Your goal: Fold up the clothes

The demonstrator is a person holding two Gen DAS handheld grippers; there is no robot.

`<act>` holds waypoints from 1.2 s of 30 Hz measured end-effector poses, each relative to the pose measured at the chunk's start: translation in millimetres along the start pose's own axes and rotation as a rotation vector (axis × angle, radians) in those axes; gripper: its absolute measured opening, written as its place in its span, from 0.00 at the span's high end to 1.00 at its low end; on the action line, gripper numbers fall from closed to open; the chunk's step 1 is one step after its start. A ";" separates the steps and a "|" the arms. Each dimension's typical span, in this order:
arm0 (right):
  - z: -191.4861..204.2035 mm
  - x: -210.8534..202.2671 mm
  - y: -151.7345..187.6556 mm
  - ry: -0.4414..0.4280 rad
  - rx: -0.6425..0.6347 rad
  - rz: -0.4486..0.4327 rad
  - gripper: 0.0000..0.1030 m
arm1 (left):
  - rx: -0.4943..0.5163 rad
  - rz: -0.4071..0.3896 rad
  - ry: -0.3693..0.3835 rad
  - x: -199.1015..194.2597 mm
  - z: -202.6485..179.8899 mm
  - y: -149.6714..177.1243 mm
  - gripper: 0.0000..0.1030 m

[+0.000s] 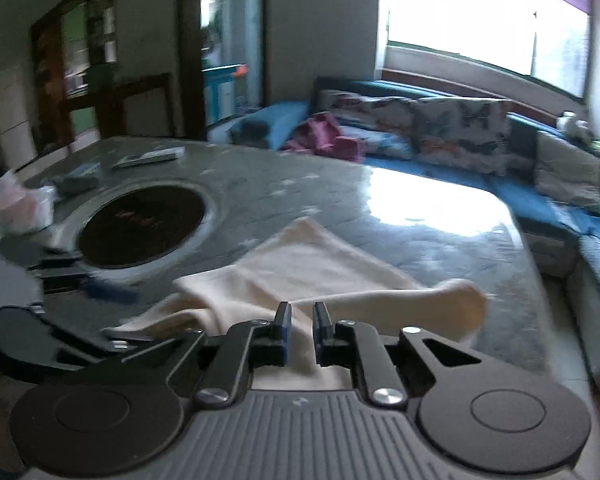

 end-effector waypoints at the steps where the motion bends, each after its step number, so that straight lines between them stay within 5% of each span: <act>1: 6.2 6.3 -2.2 -0.021 -0.013 0.000 0.79 | 0.002 0.003 0.002 2.0 -0.9 0.8 0.45; 4: 24.2 29.0 -10.2 -0.086 -0.043 0.016 0.74 | -0.004 0.024 0.013 7.0 0.3 5.1 0.60; 11: 55.9 80.1 -9.2 -0.126 -0.132 0.101 0.72 | -0.025 0.041 0.026 11.7 8.0 13.1 0.63; 12: 56.5 83.4 -7.6 -0.115 -0.138 0.106 0.73 | -0.025 0.040 0.026 12.0 8.0 13.2 0.62; 14: 57.5 83.4 -5.2 -0.090 -0.134 0.097 0.91 | -0.017 0.037 0.027 11.6 6.5 12.4 0.61; 18: 42.4 62.6 -7.8 -0.052 -0.081 0.032 0.93 | 0.007 0.018 0.030 9.1 2.9 6.5 0.51; 36: -41.3 -25.0 12.0 0.128 0.142 -0.100 0.93 | 0.180 -0.055 0.079 17.3 -52.4 -18.5 0.45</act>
Point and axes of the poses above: each gripper's, at about its wrist camera, not at the fingertips, and x roughly the way its jaws point, z to its left, y to its underside, the point moved 6 cm from there along x, roughly the way its jaws point, and after that the axes turned 10 degrees about -x, right-handed, at the moved point
